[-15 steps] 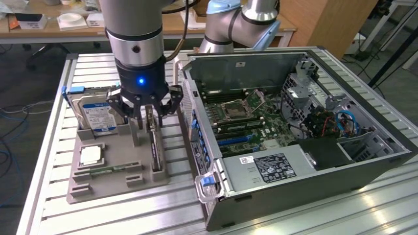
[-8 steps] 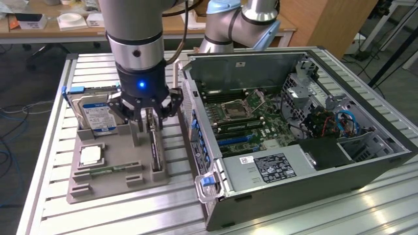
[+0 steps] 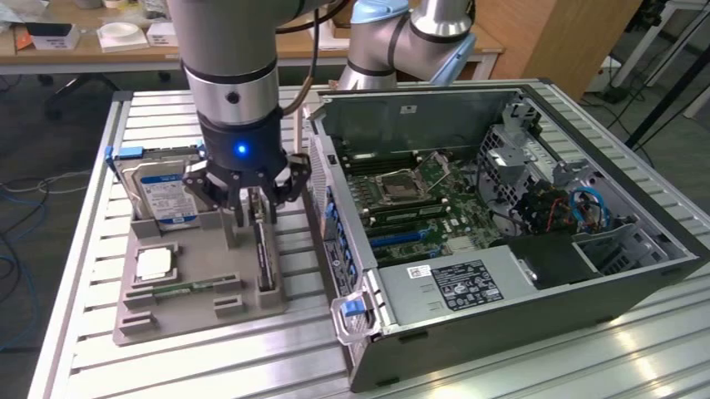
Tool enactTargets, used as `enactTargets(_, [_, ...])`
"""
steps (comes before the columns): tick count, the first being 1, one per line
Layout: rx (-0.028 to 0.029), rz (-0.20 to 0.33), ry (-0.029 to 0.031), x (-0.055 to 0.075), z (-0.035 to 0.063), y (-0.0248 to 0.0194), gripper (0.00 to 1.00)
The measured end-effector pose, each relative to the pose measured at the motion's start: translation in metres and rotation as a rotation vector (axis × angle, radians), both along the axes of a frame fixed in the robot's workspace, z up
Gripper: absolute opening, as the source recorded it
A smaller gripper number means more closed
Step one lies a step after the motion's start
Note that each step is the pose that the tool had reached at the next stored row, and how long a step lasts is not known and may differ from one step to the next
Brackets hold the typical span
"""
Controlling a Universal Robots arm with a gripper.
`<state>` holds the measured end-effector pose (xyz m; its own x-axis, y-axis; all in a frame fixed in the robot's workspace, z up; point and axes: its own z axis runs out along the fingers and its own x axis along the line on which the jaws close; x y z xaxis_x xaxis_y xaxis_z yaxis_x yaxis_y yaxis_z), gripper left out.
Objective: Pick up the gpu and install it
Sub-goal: 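Pick up the gpu and move the gpu toward the slot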
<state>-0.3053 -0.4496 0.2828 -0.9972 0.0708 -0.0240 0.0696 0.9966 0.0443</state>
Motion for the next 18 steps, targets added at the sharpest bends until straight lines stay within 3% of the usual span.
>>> enactTargets(18, [-0.0001, 0.000, -0.0003, 0.000, -0.0128, -0.0002, 0.47])
